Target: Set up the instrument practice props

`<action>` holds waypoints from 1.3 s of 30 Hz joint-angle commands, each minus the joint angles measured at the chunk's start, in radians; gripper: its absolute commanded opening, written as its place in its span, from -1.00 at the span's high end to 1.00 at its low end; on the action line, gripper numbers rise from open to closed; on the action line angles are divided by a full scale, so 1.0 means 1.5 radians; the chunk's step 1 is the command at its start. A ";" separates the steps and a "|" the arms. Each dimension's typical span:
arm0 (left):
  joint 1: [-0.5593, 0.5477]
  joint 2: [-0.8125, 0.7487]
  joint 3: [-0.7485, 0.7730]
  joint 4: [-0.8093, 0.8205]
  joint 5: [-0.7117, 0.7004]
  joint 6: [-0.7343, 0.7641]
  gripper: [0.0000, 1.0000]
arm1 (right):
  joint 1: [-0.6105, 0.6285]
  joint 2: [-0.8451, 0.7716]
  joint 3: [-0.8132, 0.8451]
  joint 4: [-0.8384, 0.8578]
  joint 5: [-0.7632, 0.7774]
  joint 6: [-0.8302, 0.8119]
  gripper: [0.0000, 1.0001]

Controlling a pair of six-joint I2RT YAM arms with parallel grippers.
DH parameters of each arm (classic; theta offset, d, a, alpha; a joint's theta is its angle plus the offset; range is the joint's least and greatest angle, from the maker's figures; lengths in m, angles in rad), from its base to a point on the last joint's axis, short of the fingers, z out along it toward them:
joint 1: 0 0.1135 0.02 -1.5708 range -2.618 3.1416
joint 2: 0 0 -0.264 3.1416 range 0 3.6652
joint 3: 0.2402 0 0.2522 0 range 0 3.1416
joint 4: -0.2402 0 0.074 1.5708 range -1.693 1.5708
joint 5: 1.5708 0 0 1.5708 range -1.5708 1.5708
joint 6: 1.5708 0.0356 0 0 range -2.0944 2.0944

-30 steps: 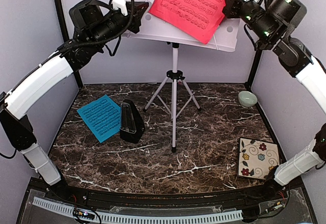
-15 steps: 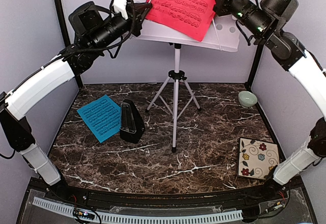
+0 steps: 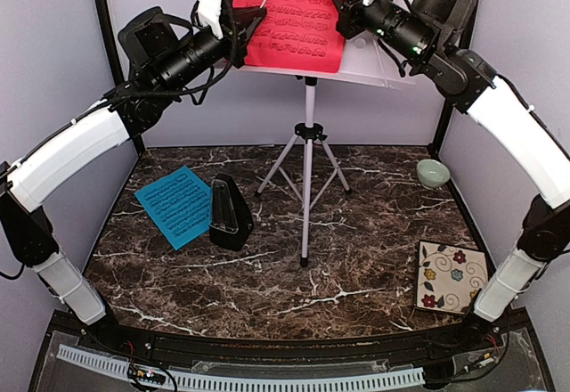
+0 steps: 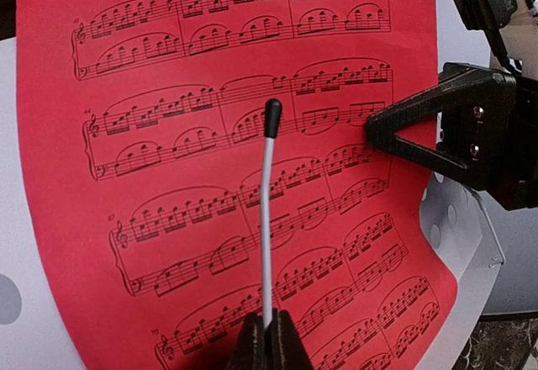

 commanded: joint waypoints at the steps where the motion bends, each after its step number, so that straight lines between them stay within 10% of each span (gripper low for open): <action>1: -0.002 -0.037 -0.010 0.008 0.028 0.014 1.00 | 0.004 0.025 0.033 0.034 -0.030 -0.009 1.00; 39: -0.003 -0.040 -0.038 0.043 0.038 0.018 1.00 | 0.022 0.112 0.106 0.092 -0.076 -0.164 1.00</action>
